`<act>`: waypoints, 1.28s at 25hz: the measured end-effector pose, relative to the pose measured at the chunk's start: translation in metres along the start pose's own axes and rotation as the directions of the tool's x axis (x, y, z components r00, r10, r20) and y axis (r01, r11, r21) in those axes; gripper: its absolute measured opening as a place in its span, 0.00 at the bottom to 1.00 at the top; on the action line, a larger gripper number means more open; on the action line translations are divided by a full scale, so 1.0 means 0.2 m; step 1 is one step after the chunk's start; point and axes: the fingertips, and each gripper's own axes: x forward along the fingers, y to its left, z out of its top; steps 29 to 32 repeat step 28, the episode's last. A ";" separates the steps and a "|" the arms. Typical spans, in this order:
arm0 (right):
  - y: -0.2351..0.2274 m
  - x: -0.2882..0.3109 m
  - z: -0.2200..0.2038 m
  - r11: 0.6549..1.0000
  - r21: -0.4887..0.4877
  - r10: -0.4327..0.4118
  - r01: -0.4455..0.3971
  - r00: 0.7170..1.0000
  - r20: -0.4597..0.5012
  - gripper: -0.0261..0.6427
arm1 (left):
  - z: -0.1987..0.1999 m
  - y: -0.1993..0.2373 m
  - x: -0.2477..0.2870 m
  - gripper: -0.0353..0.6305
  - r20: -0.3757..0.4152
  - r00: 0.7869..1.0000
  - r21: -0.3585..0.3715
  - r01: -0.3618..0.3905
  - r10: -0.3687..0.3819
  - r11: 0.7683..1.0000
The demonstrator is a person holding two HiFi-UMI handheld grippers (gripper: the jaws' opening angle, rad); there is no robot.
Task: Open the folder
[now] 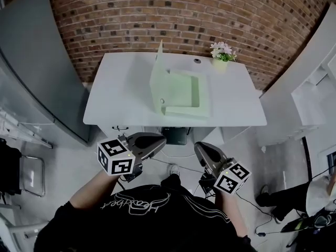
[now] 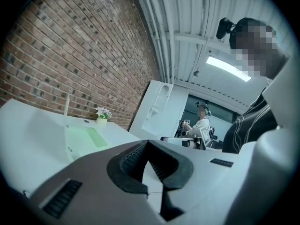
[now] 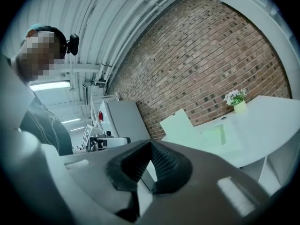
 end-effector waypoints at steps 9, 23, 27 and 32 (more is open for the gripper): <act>0.06 -0.01 -0.04 1.000 0.013 0.004 -0.004 1.000 -0.011 0.04 | -0.05 -0.02 0.00 0.06 -0.016 1.000 0.012 -0.012 0.012 1.000; 0.04 -0.02 -0.06 0.999 0.032 -0.005 0.006 1.000 -0.020 0.04 | -0.06 0.02 0.01 0.06 -0.008 0.999 -0.004 -0.033 0.033 0.999; 0.02 -0.03 -0.07 0.999 0.033 -0.009 0.010 1.000 -0.019 0.04 | -0.08 0.02 0.03 0.06 -0.013 1.000 -0.009 -0.018 0.018 1.000; 0.02 -0.03 -0.07 0.999 0.033 -0.011 0.011 1.000 -0.019 0.04 | -0.08 0.02 0.04 0.06 -0.013 1.000 -0.014 -0.012 0.012 1.000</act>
